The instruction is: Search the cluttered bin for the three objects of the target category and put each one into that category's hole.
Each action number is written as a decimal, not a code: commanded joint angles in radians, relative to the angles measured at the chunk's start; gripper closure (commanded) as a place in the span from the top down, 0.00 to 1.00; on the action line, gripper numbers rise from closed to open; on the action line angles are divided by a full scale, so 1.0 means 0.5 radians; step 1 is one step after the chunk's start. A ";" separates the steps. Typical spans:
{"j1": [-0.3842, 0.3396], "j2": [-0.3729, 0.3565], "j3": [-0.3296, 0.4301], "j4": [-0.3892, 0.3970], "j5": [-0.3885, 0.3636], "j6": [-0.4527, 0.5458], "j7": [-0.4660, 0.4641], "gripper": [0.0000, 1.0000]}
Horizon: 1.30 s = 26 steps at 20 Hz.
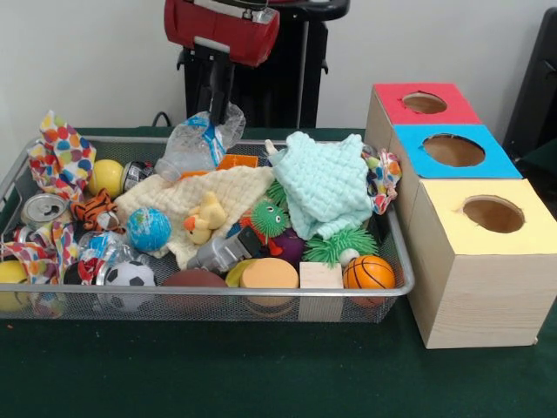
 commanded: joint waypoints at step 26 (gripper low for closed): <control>0.588 -0.092 -0.439 0.178 0.701 0.567 0.847 0.00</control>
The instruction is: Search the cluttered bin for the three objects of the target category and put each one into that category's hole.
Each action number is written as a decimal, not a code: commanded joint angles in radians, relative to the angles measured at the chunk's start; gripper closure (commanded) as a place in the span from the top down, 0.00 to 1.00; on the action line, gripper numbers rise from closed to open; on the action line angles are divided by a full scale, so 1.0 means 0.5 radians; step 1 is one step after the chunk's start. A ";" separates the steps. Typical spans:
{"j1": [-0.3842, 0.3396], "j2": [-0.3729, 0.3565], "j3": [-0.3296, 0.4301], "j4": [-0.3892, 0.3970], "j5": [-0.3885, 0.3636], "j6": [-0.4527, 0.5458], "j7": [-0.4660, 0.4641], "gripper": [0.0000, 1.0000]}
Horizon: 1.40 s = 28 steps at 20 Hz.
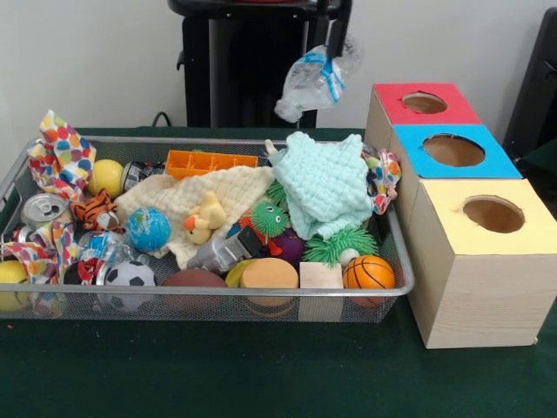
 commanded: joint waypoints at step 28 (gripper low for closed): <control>-0.447 0.229 0.519 0.811 1.154 0.240 0.082 0.00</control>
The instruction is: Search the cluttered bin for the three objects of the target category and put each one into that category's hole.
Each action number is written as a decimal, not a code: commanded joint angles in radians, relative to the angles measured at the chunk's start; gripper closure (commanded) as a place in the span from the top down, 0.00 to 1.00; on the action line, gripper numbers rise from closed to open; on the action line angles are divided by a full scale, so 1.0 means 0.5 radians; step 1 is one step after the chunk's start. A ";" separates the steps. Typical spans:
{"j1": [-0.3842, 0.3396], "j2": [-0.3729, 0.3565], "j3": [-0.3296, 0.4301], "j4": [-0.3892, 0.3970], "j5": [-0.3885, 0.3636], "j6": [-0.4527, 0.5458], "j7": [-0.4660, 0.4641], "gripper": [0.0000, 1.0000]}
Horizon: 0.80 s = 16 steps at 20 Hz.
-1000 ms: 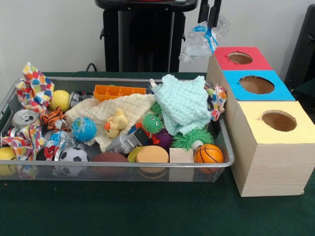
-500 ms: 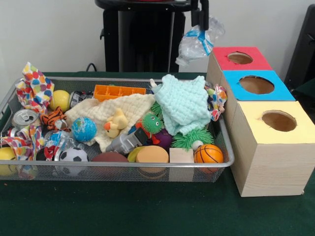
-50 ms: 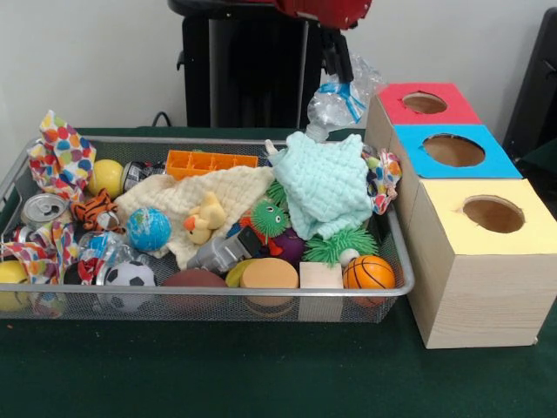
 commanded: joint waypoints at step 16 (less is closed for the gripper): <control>0.082 -0.125 0.330 0.504 0.315 0.188 0.269 0.00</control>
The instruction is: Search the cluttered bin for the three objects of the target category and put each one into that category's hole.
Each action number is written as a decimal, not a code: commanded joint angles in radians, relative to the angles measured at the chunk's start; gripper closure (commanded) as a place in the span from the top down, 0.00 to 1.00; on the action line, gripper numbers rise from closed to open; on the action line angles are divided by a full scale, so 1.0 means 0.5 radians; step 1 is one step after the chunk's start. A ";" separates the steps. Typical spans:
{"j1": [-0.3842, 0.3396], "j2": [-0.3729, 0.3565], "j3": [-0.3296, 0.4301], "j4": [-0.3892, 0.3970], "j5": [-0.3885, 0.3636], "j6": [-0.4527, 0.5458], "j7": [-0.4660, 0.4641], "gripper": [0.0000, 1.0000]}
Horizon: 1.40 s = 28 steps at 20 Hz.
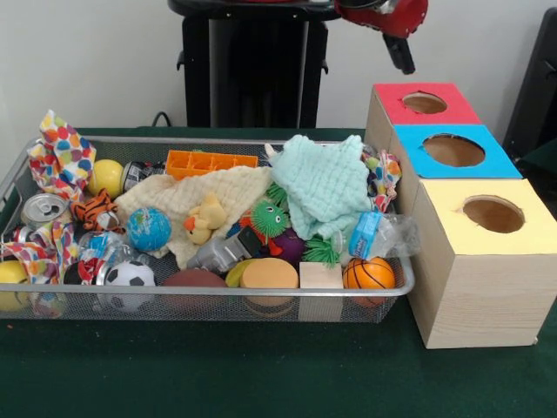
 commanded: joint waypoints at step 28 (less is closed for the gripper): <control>0.436 0.310 -0.595 -0.678 -0.446 -0.770 0.516 0.00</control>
